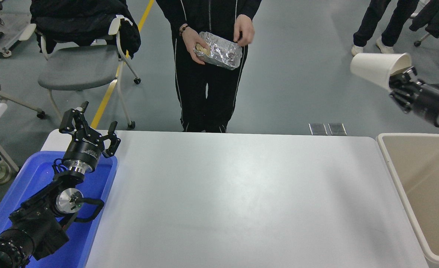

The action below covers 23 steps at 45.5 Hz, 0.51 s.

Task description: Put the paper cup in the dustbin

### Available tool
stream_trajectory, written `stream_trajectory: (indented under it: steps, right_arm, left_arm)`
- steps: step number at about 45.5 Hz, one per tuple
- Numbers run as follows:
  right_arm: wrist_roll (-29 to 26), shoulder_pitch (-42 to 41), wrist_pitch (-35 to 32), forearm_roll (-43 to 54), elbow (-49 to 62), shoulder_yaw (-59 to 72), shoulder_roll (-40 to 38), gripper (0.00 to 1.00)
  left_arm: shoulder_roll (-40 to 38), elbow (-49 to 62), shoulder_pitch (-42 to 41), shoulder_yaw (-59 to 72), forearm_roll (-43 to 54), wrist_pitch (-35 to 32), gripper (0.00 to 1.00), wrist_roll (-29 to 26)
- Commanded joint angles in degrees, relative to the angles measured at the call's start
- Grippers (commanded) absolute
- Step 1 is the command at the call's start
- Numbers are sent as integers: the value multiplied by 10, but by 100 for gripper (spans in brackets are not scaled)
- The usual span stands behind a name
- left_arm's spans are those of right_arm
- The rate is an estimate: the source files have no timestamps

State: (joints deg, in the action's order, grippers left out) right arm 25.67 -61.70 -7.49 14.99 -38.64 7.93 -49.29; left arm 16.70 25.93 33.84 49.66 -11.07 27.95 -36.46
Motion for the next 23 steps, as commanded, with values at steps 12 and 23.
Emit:
stream_trajectory:
  steps: [12, 23]
  right_arm:
    - [-117, 149, 1, -27, 304, 0, 53, 0]
    - [-226, 165, 4, -45, 364, -1, 97, 0]
  left_arm:
    - [0, 0, 0, 0, 0, 0, 100, 0]
    - [0, 0, 0, 0, 0, 0, 100, 0]
